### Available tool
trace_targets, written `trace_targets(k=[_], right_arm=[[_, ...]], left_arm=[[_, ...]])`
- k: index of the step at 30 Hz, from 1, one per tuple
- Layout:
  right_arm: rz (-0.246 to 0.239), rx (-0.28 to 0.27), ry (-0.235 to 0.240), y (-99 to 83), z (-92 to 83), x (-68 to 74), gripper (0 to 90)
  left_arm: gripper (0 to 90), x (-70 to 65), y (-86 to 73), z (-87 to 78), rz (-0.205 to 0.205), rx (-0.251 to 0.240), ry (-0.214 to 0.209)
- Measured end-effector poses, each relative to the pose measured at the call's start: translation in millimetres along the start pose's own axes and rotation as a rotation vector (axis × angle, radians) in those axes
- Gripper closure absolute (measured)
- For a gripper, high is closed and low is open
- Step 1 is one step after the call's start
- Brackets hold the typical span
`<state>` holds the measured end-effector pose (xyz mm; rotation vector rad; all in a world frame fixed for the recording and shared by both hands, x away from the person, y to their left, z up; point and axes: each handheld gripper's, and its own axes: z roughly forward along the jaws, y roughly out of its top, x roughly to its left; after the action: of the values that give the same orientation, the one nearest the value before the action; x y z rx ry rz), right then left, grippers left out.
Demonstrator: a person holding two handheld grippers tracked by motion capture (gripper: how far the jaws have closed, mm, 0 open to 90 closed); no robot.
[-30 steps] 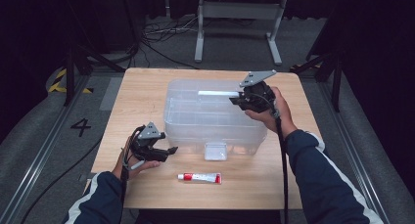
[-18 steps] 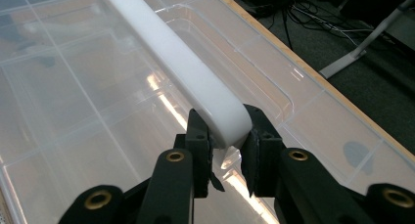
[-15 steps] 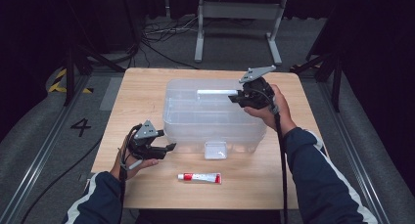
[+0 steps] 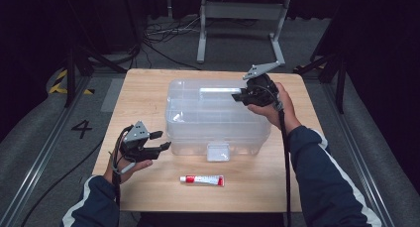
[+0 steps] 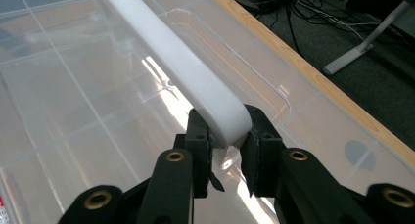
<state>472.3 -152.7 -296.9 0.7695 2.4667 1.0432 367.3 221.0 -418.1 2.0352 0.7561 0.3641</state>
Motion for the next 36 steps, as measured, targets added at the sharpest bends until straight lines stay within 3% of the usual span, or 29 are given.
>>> trace_targets(k=[11, 19, 24, 31, 33, 36], right_arm=[[0.003, 0.013, -0.001, 6.3, -1.5, -2.9, 75.0], [0.007, 0.008, -0.011, 8.3, -3.0, -5.2, 74.2], [-0.013, 0.003, -0.036, 10.7, -5.0, -4.5, 72.1], [-0.036, -0.026, -0.079, 8.6, -21.8, -4.8, 55.8], [-0.037, -0.059, -0.058, 5.3, -28.7, -7.3, 51.8], [-0.030, -0.088, -0.065, -1.6, -39.3, -12.1, 49.3]], left_arm=[[72.7, 0.3, 4.9, 0.5, -0.001, -0.030, -0.030], [80.7, 1.3, 8.8, 0.3, -0.013, -0.052, -0.001], [84.4, 1.3, 12.2, 0.7, 0.005, -0.053, 0.017], [89.5, 1.8, 14.6, 1.6, 0.017, -0.043, 0.024], [89.9, 1.6, 15.6, 1.7, 0.022, -0.040, 0.027], [90.0, 1.9, 16.5, 1.6, 0.025, -0.038, 0.028]])
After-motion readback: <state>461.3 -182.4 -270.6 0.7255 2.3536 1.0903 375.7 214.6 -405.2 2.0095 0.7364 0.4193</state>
